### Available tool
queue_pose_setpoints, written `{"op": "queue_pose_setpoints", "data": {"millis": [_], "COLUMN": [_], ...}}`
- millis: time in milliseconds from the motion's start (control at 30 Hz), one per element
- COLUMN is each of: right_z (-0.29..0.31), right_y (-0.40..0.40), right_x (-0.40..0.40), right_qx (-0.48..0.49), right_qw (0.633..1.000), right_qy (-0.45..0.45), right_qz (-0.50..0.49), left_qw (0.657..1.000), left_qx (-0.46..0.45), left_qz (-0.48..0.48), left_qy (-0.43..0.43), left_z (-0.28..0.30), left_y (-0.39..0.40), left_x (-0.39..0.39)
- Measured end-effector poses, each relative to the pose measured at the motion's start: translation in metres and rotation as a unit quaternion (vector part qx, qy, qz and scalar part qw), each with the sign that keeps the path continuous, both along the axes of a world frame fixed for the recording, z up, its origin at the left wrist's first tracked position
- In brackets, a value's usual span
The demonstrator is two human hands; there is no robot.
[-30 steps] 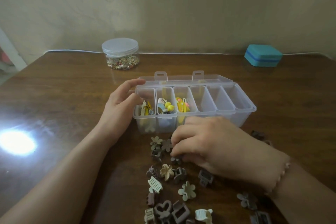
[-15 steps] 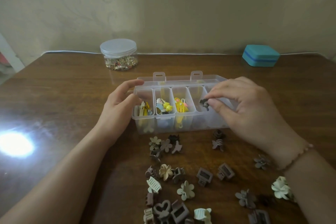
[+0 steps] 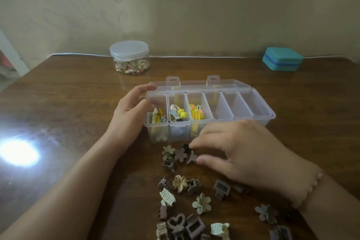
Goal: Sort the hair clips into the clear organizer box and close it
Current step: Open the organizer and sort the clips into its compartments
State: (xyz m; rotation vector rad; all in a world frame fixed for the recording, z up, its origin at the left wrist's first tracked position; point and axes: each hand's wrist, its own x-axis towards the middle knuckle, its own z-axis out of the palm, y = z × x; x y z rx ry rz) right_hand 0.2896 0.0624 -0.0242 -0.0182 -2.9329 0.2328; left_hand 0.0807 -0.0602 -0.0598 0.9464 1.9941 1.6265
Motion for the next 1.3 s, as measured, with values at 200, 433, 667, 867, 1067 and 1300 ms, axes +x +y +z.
{"op": "queue_pose_setpoints", "data": {"millis": [200,433,667,867,1067,1300], "right_z": [-0.005,0.013,0.013,0.023,0.032,0.02], "right_y": [-0.004,0.016,0.03,0.029,0.023,0.016], "right_x": [-0.006,0.011,0.01,0.017,0.024,0.021], "right_qx": [0.034,-0.1,-0.101,-0.094,-0.015,0.04], "right_qw": [0.999,0.985,0.966,0.965,0.983,0.978], "right_qy": [-0.018,0.137,0.168,0.181,-0.053,-0.165], "right_qz": [0.011,-0.04,-0.171,-0.165,-0.178,-0.125], "left_qw": [1.0,1.0,1.0,1.0,1.0,1.0], "left_qx": [-0.001,0.005,0.009,0.006,0.01,0.01], "left_qz": [0.006,0.0,0.0,0.003,-0.001,0.001], "left_qy": [0.012,0.007,0.012,0.018,0.02,0.015], "left_z": [-0.001,-0.003,-0.004,-0.003,-0.003,-0.003], "left_y": [0.0,0.0,0.001,0.001,0.001,0.001], "left_x": [0.0,-0.002,-0.003,-0.002,-0.001,-0.002]}}
